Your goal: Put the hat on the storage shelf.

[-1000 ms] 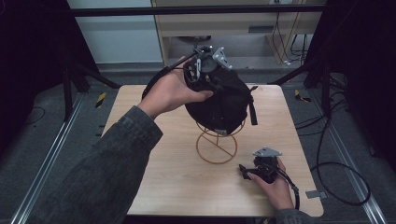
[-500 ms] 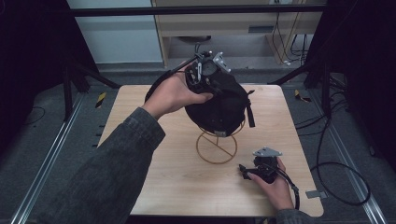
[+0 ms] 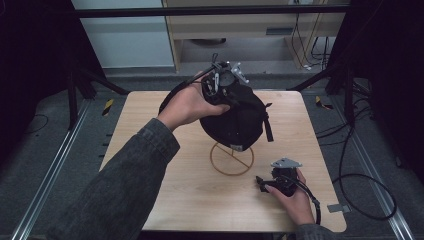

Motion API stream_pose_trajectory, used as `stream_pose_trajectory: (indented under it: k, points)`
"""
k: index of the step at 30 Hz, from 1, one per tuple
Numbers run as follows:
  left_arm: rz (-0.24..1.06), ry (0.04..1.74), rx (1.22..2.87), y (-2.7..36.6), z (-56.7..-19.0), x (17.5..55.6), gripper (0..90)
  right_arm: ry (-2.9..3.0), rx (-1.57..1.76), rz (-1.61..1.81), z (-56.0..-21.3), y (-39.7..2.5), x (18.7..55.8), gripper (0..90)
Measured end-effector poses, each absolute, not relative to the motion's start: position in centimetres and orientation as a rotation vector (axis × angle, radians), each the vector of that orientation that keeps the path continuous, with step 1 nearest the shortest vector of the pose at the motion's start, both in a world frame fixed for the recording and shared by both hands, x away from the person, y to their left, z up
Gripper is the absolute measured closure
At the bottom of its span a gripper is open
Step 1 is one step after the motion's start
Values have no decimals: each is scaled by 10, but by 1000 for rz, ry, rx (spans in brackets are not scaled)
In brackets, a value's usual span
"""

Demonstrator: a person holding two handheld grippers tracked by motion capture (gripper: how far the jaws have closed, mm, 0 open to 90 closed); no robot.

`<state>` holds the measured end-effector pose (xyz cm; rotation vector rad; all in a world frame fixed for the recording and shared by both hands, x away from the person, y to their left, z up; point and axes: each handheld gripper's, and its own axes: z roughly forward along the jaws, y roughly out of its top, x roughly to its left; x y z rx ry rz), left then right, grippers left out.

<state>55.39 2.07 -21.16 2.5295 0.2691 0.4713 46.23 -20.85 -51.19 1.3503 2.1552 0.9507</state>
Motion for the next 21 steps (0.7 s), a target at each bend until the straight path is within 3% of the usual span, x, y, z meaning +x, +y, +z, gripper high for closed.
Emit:
stream_pose_trajectory:
  k: [21]
  points:
    - [461,285,2532,18,-223,553,719,2155,1349,950,-512,-209,462,86]
